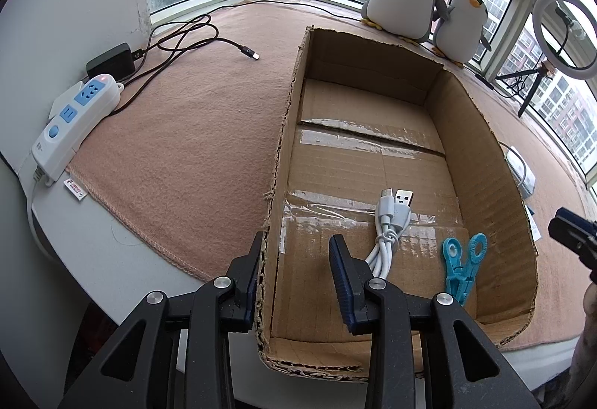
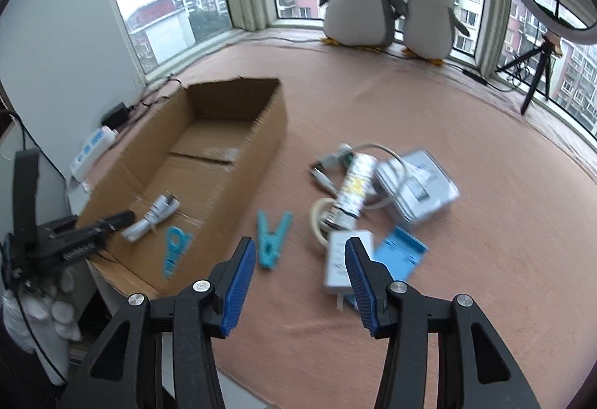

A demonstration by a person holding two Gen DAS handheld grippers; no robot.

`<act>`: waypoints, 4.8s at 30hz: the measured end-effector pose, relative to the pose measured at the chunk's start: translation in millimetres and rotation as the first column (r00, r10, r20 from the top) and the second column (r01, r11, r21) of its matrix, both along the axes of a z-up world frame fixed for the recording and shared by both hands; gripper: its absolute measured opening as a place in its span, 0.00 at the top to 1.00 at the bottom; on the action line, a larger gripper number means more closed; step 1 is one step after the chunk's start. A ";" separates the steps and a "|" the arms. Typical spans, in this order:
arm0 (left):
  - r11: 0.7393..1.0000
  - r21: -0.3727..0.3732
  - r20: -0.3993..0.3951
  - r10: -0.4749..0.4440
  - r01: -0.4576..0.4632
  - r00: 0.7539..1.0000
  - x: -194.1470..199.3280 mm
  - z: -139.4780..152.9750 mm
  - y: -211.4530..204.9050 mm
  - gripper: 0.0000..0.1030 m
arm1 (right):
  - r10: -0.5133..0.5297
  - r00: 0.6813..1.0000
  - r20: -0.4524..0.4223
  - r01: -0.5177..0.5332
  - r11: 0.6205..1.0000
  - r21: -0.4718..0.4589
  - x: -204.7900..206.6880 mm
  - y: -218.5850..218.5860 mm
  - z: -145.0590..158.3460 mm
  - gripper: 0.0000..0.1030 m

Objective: Organize rigid objects
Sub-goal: 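Move the right gripper to the white AC adapter and grasp it, then carry the AC adapter into the box and release it with the right gripper, then move the right gripper to the blue phone stand and grasp it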

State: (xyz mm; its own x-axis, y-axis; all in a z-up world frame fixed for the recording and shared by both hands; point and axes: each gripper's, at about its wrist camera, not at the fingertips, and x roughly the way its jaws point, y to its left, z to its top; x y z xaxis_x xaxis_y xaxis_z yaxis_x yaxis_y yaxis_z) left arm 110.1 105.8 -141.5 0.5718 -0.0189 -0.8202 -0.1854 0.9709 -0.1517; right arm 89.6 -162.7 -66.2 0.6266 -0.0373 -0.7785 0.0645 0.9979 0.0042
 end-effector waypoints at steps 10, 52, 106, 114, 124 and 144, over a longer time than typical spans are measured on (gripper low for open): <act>1.000 -0.001 0.000 0.002 -0.002 1.000 -0.1 -0.2 0.2 0.66 | -0.020 0.997 -0.069 0.017 0.999 -0.046 6.1 -13.7 -23.8 0.56; 1.000 -0.010 -0.033 0.015 -0.016 0.999 5.3 -3.9 2.6 0.66 | 0.029 1.000 -0.011 -0.028 0.997 0.074 14.9 5.7 13.6 0.69; 1.000 -0.008 -0.043 0.001 -0.002 0.999 5.7 -4.9 2.6 0.65 | -0.067 0.998 0.016 0.064 0.985 0.160 9.4 20.0 28.6 0.66; 1.000 -0.015 -0.041 -0.009 0.009 0.999 6.8 -5.0 4.7 0.65 | -0.239 0.969 -0.058 0.245 0.963 0.116 1.5 -36.6 11.1 0.66; 1.000 -0.018 -0.038 -0.008 0.008 0.999 7.9 -5.5 5.1 0.65 | -0.323 0.929 -0.179 0.352 0.921 0.167 12.2 -72.1 -15.8 0.66; 0.999 -0.040 -0.024 -0.007 0.006 1.000 5.0 -6.3 6.7 0.65 | -0.417 0.857 -0.302 0.461 0.882 0.092 46.5 -70.1 -41.6 0.63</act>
